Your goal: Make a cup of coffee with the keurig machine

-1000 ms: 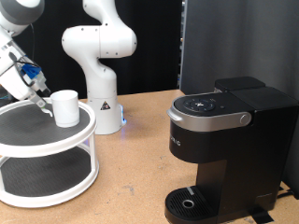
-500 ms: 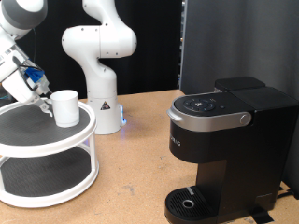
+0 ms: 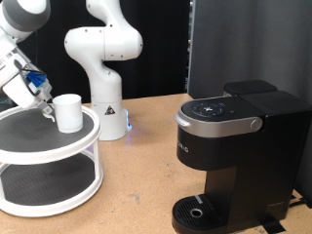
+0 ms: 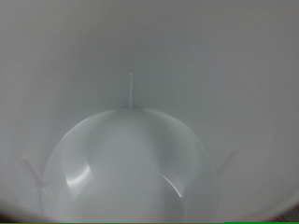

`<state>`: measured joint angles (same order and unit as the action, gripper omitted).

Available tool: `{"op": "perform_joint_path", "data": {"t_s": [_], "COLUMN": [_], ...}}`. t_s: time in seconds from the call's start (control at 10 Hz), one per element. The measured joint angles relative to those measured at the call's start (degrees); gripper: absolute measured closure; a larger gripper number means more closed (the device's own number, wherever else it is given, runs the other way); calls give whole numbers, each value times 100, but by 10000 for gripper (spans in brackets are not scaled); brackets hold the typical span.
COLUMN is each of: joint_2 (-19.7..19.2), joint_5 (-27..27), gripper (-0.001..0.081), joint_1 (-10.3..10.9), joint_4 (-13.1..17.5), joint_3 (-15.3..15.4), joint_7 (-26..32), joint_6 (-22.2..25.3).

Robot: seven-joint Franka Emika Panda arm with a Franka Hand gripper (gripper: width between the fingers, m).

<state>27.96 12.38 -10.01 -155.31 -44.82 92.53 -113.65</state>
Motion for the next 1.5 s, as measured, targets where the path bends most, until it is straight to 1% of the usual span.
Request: {"op": "perform_joint_path", "data": {"t_s": [0.2,0.3,0.4,0.5,0.6,0.7,0.8,1.0,1.2,1.3,1.5], "joint_2": [-46,-67,-74,-70,-49,-4,66,267,488,567,543], "joint_5": [30,52,70,144,204,221,237,243,192,143,195], "gripper": [556,556,693,693,739,739,739,739,739,739,739], "joint_1": [2,3,3,2,-2,-5,-6,-16,-44,-55,-54], "joint_4": [0,0,0,-1,9,55,164,490,757,800,754], "joint_3": [0,0,0,4,18,39,49,58,78,92,89], "joint_7": [0,0,0,-26,-85,-192,-316,-571,-689,-699,-753], "joint_6": [-42,-76,-99,-179,-201,-98,164,909,1451,1565,1551]}}
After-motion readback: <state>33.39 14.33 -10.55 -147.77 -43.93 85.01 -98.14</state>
